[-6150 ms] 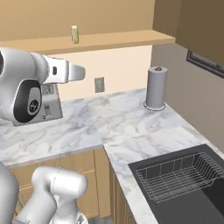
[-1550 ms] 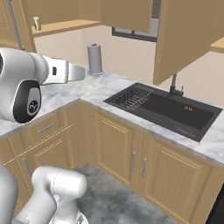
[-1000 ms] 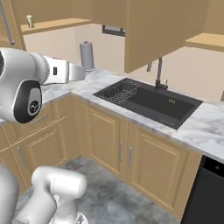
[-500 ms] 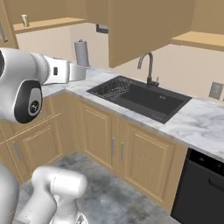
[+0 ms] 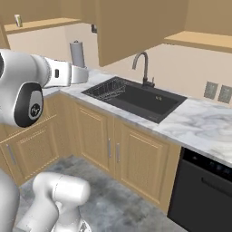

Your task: Sort all alcoholic drinks to one cabinet, and non-alcoholic drinks to the other.

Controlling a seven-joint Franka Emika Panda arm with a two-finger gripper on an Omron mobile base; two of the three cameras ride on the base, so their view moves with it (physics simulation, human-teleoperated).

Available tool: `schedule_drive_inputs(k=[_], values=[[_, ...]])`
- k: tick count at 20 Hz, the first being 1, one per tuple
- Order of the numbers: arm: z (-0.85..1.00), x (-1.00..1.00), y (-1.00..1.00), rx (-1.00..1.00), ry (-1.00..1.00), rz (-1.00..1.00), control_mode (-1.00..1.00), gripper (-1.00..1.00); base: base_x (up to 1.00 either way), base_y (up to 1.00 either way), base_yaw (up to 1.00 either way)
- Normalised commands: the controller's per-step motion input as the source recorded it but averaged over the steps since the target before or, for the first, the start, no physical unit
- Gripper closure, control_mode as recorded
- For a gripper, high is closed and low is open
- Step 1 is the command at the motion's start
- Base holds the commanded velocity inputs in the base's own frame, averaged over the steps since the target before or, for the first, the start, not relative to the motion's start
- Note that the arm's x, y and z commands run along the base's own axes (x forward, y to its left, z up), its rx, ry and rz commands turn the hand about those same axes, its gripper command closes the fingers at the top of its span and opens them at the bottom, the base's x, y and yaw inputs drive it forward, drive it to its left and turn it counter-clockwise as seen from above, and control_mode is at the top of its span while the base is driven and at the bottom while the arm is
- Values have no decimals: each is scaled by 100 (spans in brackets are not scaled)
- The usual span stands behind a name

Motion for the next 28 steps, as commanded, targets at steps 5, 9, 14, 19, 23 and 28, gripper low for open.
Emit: schedule_drive_inputs(k=[5, 9, 14, 19, 23, 28], values=[[0, 0, 0, 0, 0, 0, 100, -100, 0, -58, -9], [0, 0, 0, 0, 0, 0, 100, -100, -2, -54, -8], [0, 0, 0, 0, 0, 0, 100, -100, -1, -42, -9], [0, 0, 0, 0, 0, 0, 100, -100, 5, -39, -11], [0, 0, 0, 0, 0, 0, 100, -100, 26, -54, -15], [0, 0, 0, 0, 0, 0, 100, -100, 34, -50, -17]])
